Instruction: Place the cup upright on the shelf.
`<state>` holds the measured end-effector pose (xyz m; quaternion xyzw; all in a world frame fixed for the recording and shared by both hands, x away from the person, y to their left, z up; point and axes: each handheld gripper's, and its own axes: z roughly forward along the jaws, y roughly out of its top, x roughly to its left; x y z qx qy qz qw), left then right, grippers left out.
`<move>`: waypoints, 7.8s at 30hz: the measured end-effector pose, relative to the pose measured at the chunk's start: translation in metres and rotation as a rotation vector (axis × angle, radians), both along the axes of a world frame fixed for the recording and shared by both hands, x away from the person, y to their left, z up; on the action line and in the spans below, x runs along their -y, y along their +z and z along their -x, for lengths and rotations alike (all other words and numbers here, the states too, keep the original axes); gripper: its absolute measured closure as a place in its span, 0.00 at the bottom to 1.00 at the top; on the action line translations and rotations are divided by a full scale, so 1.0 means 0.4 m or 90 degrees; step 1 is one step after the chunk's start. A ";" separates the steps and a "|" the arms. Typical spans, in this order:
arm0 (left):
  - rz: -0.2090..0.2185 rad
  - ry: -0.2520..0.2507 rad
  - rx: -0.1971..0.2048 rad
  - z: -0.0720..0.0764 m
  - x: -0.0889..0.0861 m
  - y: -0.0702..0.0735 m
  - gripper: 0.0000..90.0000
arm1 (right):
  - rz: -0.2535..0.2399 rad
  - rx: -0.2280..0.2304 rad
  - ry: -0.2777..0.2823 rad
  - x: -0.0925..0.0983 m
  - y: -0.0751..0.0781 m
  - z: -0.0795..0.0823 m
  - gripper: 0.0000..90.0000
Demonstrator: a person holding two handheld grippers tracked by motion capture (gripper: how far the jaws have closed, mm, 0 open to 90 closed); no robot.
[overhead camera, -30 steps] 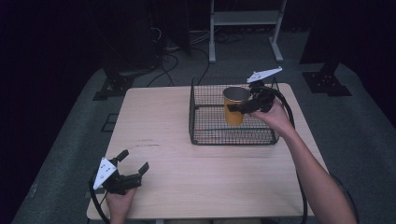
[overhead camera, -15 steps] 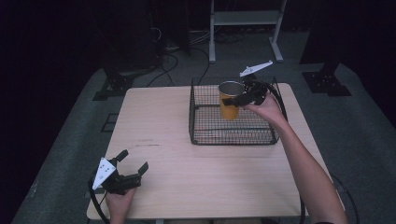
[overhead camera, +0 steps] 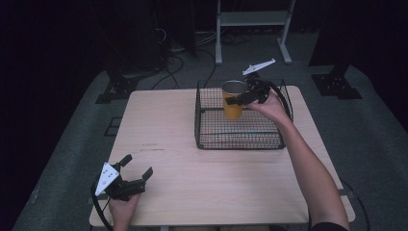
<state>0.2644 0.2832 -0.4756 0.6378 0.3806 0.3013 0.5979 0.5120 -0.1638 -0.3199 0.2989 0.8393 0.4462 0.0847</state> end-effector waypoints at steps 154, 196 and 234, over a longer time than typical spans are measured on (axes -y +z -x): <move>-0.019 -0.003 0.004 0.002 0.010 0.001 0.03 | -0.033 -0.002 0.014 0.144 -0.037 0.174 0.07; -0.022 -0.002 0.004 0.002 0.011 0.001 0.03 | -0.063 -0.011 0.062 0.187 -0.119 0.353 0.07; -0.022 0.000 0.005 0.003 0.012 0.001 0.03 | -0.069 -0.027 0.045 0.233 -0.220 0.454 0.07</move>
